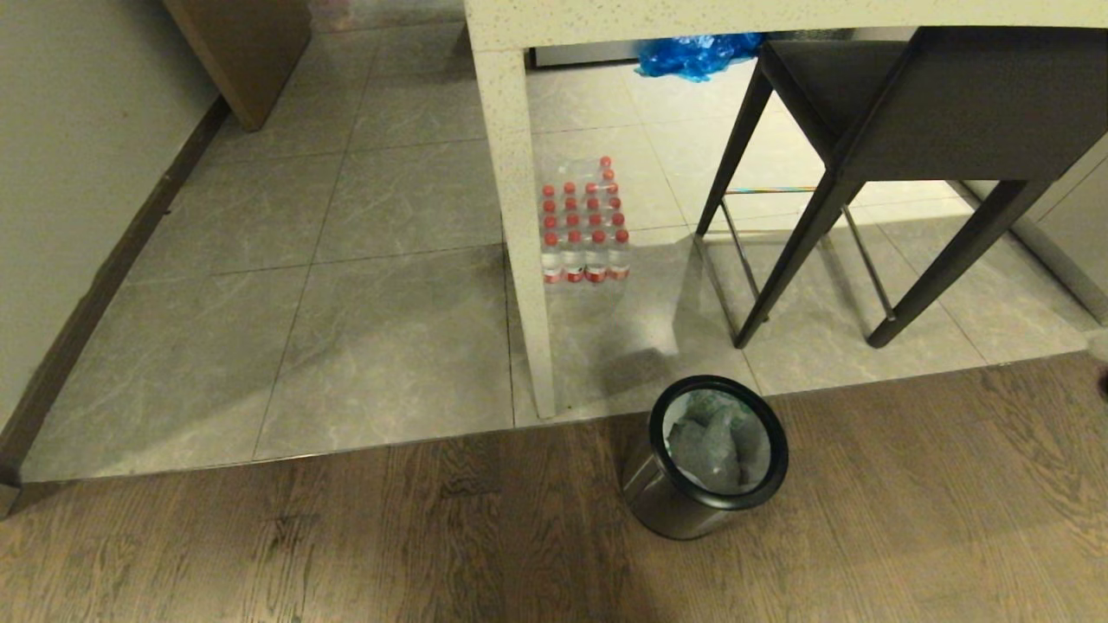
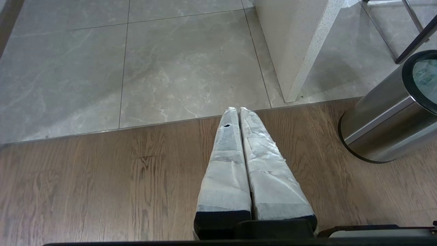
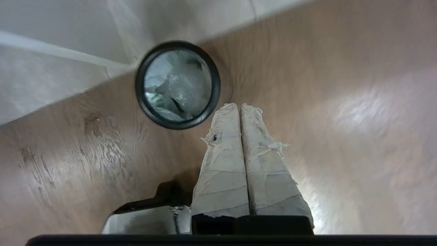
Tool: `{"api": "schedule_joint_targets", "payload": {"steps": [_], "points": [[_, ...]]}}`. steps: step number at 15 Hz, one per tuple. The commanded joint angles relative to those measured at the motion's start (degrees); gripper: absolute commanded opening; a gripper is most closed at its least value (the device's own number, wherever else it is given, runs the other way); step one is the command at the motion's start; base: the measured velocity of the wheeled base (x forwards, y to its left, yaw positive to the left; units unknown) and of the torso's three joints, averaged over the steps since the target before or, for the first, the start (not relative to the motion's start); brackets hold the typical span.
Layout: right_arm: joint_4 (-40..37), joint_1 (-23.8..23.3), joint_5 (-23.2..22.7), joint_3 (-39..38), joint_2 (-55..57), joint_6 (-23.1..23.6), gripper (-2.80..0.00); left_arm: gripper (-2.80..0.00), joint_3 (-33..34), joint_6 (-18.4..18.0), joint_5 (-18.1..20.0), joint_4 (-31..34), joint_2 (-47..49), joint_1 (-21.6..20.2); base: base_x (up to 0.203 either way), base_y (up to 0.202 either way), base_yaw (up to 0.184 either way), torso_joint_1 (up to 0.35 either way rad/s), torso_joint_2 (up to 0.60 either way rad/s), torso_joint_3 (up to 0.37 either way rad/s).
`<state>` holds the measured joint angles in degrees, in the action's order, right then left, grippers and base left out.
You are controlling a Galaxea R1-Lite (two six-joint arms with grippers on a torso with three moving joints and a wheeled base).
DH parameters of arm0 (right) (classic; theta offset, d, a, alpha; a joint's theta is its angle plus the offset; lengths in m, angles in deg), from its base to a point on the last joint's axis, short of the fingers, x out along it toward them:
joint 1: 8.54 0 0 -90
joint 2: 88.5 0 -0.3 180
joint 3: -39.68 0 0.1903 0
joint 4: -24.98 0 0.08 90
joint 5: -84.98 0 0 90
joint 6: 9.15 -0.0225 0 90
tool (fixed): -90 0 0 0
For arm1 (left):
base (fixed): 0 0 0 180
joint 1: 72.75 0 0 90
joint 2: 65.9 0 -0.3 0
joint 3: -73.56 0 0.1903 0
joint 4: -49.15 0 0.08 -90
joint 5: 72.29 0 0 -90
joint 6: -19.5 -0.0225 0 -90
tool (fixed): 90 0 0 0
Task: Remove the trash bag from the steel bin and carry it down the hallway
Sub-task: Place the outer trash can on the ground
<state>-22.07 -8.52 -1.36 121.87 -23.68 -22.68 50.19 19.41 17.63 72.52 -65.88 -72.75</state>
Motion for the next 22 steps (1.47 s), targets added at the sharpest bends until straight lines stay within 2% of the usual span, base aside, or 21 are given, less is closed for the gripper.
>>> {"api": "schedule_joint_targets", "payload": {"steps": [1, 2, 5, 8, 10, 13, 16, 22], "points": [[3.3, 0.0, -0.1, 0.7, 16.0, -1.0, -2.80, -2.80, 0.0, 0.0, 0.0, 0.0, 0.1, 0.0, 0.000, 0.000, 0.000, 0.000, 0.00, 0.000], [6.4, 0.0, -0.2, -1.0, 20.2, -1.4, 0.00, -2.80, 0.0, 0.0, 0.0, 0.0, 0.1, 0.0, 0.000, 0.000, 0.000, 0.000, 0.00, 0.000], [14.3, 0.4, -0.1, -5.7, 31.7, 0.9, 0.00, -2.80, 0.0, 0.0, -0.1, 0.0, 0.1, 0.0, 0.000, 0.000, 0.000, 0.000, 0.00, 0.000], [29.1, 2.3, -0.1, -8.7, 41.0, 1.8, 0.00, -2.80, 0.0, 0.0, 0.0, 0.0, 0.1, 0.0, 0.000, 0.000, 0.000, 0.000, 0.00, 0.000], [34.7, 3.1, -0.2, -8.5, 46.2, 1.1, 0.00, -2.80, 0.0, 0.0, 0.0, 0.0, 0.1, 0.0, 0.000, 0.000, 0.000, 0.000, 0.00, 0.000], [36.3, 3.5, -3.0, -6.5, 52.3, 0.8, 0.00, -2.80, 0.0, 0.0, -0.1, 0.0, 0.1, 0.0, 0.000, 0.000, 0.000, 0.000, 0.00, 0.000], [38.9, 4.5, -2.3, -4.7, 57.9, -0.8, 0.00, -2.80, 0.0, 0.0, 0.0, 0.0, 0.1, 0.0, 0.000, 0.000, 0.000, 0.000, 0.00, 0.000], [45.5, 5.7, -2.1, -0.4, 68.6, -0.7, 0.00, -2.80, 0.0, 0.0, 0.0, 0.0, 0.1, 0.0, 0.000, 0.000, 0.000, 0.000, 0.00, 0.000]]}}
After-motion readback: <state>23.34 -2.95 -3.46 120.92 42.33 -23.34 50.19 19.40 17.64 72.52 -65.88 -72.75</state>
